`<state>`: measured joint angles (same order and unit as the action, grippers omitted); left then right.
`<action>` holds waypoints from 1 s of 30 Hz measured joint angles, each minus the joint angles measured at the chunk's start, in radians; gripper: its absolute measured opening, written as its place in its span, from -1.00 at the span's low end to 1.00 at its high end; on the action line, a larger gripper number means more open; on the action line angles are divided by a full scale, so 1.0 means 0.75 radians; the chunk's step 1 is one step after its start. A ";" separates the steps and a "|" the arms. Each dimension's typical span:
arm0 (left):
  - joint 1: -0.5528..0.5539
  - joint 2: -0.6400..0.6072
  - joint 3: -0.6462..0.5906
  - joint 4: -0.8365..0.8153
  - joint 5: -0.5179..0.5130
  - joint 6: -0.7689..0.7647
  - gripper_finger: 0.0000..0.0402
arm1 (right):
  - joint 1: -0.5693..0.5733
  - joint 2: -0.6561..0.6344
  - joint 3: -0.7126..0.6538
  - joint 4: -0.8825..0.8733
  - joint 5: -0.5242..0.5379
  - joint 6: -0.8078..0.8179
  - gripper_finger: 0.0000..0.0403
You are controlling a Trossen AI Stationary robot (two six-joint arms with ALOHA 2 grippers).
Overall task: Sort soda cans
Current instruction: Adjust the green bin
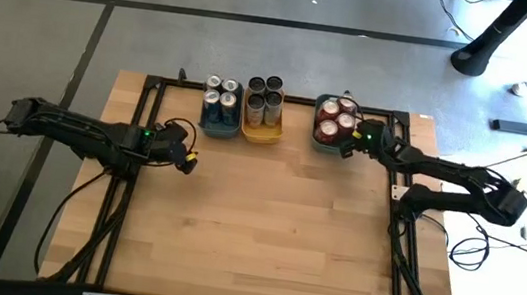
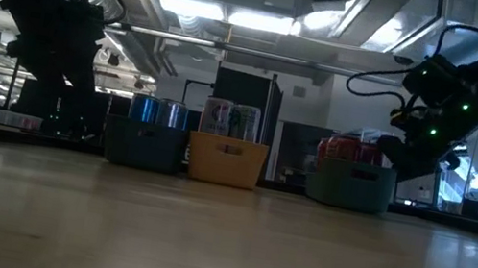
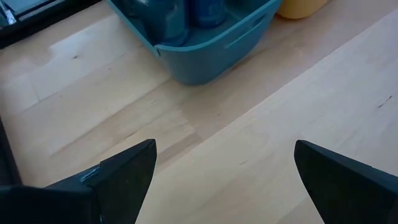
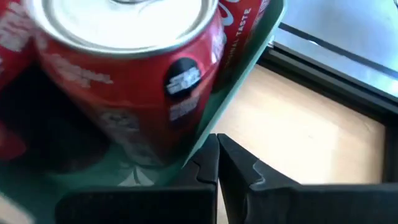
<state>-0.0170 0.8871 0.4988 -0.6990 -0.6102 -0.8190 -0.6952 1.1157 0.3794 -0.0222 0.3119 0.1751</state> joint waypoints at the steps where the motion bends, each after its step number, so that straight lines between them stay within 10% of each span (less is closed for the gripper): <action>1: 0.000 0.000 0.000 0.000 0.000 0.012 0.84 | 0.000 0.029 0.001 0.033 0.002 -0.008 -0.96; 30: 0.000 0.000 0.000 0.000 -0.055 0.058 0.84 | 0.002 0.516 0.011 0.742 -0.135 -0.078 -0.96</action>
<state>-0.0170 0.8871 0.4988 -0.6987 -0.6518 -0.7757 -0.6941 1.5026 0.3874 0.5345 0.2103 0.1169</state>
